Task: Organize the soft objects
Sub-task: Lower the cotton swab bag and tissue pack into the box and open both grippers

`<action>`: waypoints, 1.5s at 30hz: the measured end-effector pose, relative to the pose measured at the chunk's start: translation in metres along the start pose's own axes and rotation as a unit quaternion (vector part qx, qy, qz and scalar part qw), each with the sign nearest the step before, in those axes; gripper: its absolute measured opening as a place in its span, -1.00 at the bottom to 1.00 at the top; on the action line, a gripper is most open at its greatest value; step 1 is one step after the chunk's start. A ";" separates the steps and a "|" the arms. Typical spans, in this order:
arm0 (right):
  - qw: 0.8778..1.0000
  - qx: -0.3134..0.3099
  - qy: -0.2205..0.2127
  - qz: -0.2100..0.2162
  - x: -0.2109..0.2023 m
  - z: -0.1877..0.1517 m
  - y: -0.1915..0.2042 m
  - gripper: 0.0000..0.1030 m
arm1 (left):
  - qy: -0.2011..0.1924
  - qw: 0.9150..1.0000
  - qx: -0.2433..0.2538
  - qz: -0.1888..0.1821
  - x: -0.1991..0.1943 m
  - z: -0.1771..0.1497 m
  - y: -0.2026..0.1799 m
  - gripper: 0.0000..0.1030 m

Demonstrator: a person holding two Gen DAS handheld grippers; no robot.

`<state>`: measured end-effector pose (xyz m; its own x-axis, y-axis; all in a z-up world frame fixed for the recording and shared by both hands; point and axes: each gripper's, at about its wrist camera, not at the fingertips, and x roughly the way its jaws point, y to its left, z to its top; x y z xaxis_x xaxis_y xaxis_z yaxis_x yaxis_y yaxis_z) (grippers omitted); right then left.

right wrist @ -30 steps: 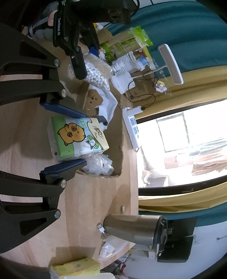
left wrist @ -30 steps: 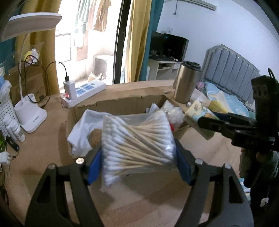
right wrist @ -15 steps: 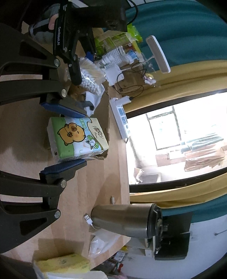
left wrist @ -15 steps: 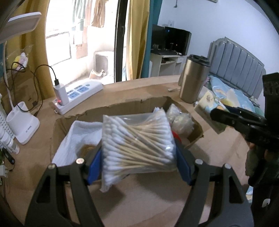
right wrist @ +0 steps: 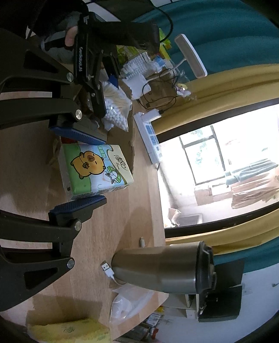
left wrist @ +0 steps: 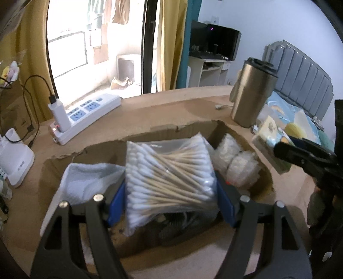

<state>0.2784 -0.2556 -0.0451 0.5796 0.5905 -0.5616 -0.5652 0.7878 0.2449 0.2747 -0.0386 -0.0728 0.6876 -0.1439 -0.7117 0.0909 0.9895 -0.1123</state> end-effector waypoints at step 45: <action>0.994 -0.095 0.058 0.000 0.057 0.019 0.145 0.01 | -0.101 0.991 -0.089 -0.011 -0.094 -0.055 0.134 0.74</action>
<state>0.2407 -0.1042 -0.0268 0.5136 0.5578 -0.6520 -0.6726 0.7335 0.0977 0.1829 0.1070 -0.0596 0.8188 -0.1431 -0.5559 -0.0076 0.9656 -0.2598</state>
